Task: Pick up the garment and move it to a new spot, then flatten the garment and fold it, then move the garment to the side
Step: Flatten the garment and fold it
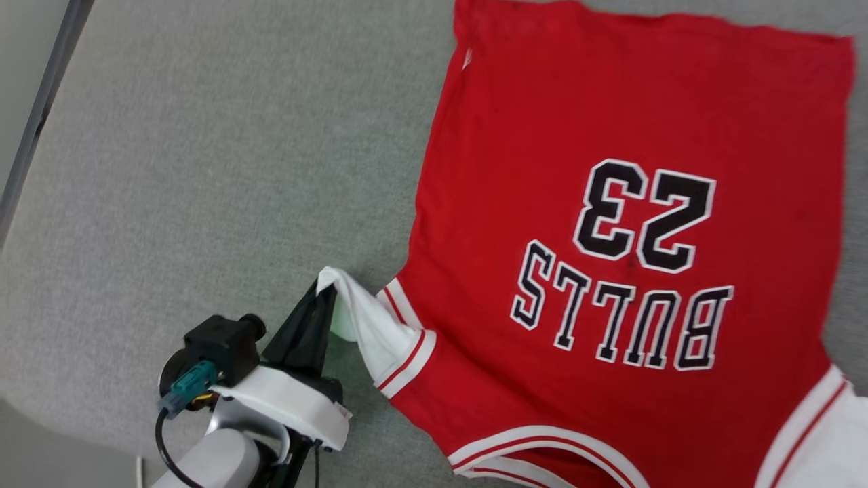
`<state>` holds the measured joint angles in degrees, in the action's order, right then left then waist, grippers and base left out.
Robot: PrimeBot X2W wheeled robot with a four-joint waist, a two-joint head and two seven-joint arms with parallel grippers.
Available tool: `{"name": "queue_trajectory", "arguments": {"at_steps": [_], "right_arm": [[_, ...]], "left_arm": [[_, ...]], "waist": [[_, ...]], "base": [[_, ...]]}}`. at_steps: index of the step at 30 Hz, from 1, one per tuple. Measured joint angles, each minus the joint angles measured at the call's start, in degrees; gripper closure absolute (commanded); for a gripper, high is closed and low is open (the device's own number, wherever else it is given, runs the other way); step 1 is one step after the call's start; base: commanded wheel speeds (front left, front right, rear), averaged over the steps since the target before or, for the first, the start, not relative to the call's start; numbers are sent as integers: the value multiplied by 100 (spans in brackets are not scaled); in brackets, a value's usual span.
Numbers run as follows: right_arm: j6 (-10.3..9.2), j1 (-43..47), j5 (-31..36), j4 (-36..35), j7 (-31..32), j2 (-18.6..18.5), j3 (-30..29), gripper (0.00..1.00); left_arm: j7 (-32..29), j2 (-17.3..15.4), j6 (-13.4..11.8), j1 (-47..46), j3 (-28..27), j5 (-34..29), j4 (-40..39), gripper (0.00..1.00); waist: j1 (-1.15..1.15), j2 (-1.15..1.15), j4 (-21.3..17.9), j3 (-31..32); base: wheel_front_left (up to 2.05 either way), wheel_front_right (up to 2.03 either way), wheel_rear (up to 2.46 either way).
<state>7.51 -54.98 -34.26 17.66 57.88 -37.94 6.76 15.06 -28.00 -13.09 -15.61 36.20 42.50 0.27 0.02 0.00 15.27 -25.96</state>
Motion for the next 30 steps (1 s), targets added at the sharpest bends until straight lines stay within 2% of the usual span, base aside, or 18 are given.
{"name": "queue_trajectory", "arguments": {"at_steps": [7,13,19,20,21,30], "right_arm": [[0,-777,571,527,654,114,222,0],[-1,-1019,883,980,691,339,151,0],[-1,-968,926,1079,711,244,220,0],[-1,-956,916,1079,694,222,218,62],[-1,-952,917,1079,678,200,224,100],[0,-821,672,1055,123,197,738,100]], "left_arm": [[1,291,205,-191,-116,-208,76,100],[3,448,338,-322,-207,-381,116,100],[10,572,453,-343,-272,-488,167,100],[10,587,459,-343,-285,-501,185,100],[11,600,474,-343,-292,-508,200,100],[8,645,501,-158,-504,-546,396,100]], "waist": [[0,0,287,-631],[0,0,454,-1046],[-2,0,538,-1179],[-2,0,538,-1177],[-3,0,538,-1171],[-2,0,364,-740]], "base": [[0,0,0],[0,0,0],[0,0,0],[0,0,0],[0,0,0],[0,0,0]]}}
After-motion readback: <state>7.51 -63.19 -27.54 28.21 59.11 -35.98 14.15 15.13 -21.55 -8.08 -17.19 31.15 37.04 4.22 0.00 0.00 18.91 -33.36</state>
